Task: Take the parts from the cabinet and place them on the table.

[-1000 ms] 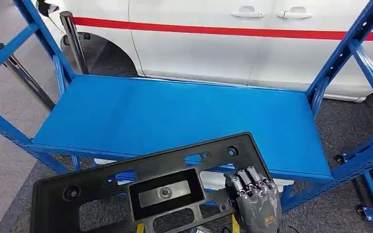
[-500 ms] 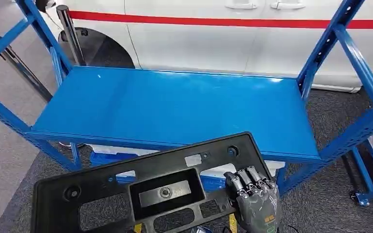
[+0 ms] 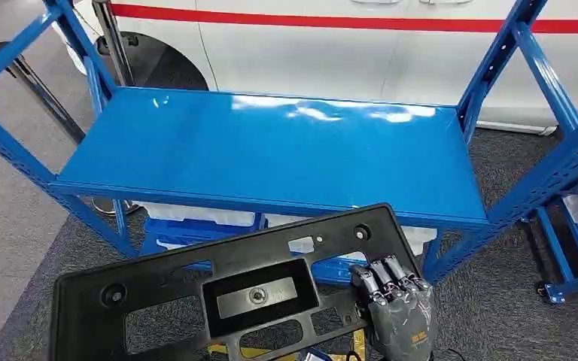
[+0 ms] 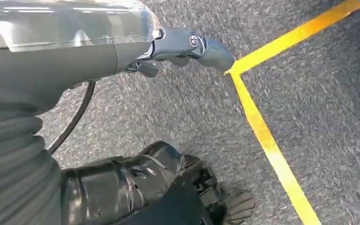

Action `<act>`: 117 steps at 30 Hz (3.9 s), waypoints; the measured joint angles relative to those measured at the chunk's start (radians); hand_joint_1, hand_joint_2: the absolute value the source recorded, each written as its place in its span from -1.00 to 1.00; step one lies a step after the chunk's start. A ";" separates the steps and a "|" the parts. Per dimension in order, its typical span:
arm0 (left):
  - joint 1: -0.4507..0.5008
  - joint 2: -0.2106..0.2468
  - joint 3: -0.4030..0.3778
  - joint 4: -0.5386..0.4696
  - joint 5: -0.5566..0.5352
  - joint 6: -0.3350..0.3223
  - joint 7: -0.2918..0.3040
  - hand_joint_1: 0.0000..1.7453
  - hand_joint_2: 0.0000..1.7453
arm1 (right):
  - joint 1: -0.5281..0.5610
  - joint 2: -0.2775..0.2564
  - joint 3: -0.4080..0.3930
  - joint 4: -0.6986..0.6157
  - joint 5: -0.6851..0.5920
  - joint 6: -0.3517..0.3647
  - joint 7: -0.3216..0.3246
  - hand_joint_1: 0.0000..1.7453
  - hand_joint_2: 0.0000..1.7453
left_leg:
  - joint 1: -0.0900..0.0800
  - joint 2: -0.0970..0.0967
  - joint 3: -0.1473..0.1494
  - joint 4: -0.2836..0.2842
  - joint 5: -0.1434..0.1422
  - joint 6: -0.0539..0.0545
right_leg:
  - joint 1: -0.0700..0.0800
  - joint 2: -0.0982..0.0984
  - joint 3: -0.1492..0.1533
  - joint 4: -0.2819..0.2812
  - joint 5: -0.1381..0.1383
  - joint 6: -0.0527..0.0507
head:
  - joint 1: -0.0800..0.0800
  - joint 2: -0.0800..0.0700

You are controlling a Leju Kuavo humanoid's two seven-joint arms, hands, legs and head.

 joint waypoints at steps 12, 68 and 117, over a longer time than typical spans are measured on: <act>-0.005 -0.002 0.005 0.000 0.000 0.005 0.002 -1.00 1.00 | 0.004 0.009 -0.008 0.005 -0.017 0.000 -0.030 1.00 1.00 | -0.010 0.009 -0.082 -0.110 0.089 0.040 | -0.004 0.001 0.061 0.144 -0.063 0.045 | 0.002 0.000; -0.001 -0.006 0.021 0.001 0.005 0.019 -0.013 -1.00 1.00 | 0.079 0.117 -0.174 -0.035 -0.266 -0.001 -0.246 1.00 1.00 | -0.002 0.004 0.021 -0.148 0.030 0.041 | -0.002 0.001 -0.067 0.193 -0.144 0.042 | 0.001 0.000; 0.012 -0.010 0.068 0.001 0.018 0.030 -0.020 -1.00 1.00 | 0.187 0.240 -0.419 -0.134 -0.705 -0.002 -0.423 1.00 1.00 | 0.003 0.003 -0.131 0.180 -0.108 -0.017 | 0.007 0.027 0.058 -0.011 -0.047 -0.007 | -0.001 0.000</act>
